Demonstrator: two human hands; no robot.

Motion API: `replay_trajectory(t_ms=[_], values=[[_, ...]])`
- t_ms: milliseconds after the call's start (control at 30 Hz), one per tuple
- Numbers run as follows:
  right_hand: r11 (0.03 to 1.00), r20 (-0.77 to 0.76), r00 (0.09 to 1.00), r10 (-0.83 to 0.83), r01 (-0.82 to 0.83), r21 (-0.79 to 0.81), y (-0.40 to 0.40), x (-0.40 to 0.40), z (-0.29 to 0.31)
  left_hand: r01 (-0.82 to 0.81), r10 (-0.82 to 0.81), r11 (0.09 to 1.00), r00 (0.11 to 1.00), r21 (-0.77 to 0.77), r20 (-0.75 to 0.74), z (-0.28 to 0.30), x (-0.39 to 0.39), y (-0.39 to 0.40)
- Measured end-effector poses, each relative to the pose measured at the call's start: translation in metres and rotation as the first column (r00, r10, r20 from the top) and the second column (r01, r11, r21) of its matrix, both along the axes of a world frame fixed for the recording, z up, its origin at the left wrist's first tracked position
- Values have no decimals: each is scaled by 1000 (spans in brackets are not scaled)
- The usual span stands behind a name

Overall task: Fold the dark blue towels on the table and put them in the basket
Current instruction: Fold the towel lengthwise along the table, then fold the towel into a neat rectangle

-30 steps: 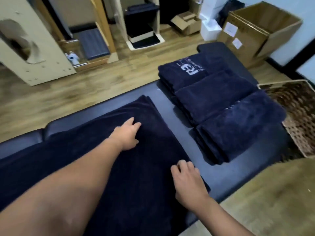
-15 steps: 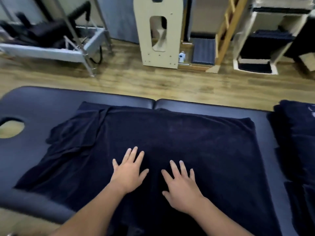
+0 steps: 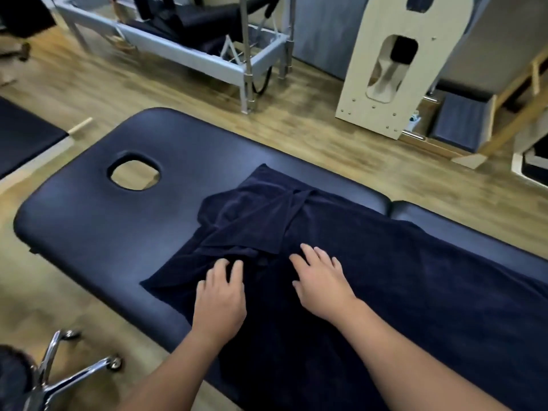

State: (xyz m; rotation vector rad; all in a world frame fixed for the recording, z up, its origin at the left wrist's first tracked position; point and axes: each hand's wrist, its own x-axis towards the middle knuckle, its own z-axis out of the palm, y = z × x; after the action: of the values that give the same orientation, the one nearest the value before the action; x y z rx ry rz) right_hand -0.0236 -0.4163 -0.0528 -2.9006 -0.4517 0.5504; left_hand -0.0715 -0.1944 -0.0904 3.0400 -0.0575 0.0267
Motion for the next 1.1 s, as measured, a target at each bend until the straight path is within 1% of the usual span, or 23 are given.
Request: replay_trajectory(t_ms=[100,167,233,333,400,433,467,500,533,567,600,633,700,733,767,800,833,867,933,967,1000,1033,1100], values=[[1000,0,1000,-12,12,5,38,41,0,-237,238,971,966,26,-103,-2,14,44],[1000,-16,1000,-1,1,2,59,62,-3,-313,315,949,936,40,-156,-3,21,70],[1000,-35,999,25,-26,-16,74,76,-7,-312,310,950,926,23,-214,-2,28,88],[1000,-20,1000,16,-17,-16,87,92,-14,-288,261,954,934,-83,-243,4,37,110],[995,44,998,-54,50,88,91,102,-12,-251,201,947,950,-199,-240,12,43,123],[976,80,988,-133,117,184,93,108,-9,-237,169,929,955,-283,-244,16,47,130],[935,93,966,-239,204,289,96,114,-2,-243,144,889,953,-388,-267,23,50,137],[877,84,935,-345,290,383,99,120,6,-275,111,812,938,-514,-328,28,55,145],[816,66,898,-436,363,450,102,128,13,-323,61,710,913,-626,-403,35,60,153],[774,57,872,-486,400,491,105,136,20,-385,9,619,875,-684,-484,39,64,162],[759,57,862,-504,410,506,108,143,26,-423,-51,593,830,-685,-556,42,67,169],[757,57,863,-502,406,513,112,150,31,-414,-87,657,789,-630,-609,42,68,175],[789,77,885,-459,366,493,120,164,37,-301,-125,836,711,-460,-692,42,70,183],[826,105,903,-416,327,460,124,169,36,-257,-151,870,675,-421,-722,41,69,188],[861,135,918,-373,289,418,126,175,37,-269,-162,867,645,-421,-747,40,69,194],[889,161,926,-341,262,375,128,182,36,-315,-155,841,640,-441,-753,43,69,205],[907,185,927,-327,253,336,129,190,37,-380,-118,802,655,-460,-746,45,68,217],[912,200,920,-338,267,312,126,199,37,-413,-50,790,692,-452,-720,45,68,228],[883,184,894,-408,334,331,127,222,39,-356,77,889,736,-287,-673,42,68,247],[891,177,898,-403,340,302,130,234,38,-319,115,930,725,-182,-679,39,66,249],[920,178,915,-361,319,229,134,244,34,-301,143,946,718,-118,-681,35,63,248],[948,165,938,-306,286,137,138,251,30,-311,159,945,713,-104,-683,32,61,243],[975,91,971,-221,222,4,143,255,14,-378,164,910,707,-171,-688,34,62,229]])
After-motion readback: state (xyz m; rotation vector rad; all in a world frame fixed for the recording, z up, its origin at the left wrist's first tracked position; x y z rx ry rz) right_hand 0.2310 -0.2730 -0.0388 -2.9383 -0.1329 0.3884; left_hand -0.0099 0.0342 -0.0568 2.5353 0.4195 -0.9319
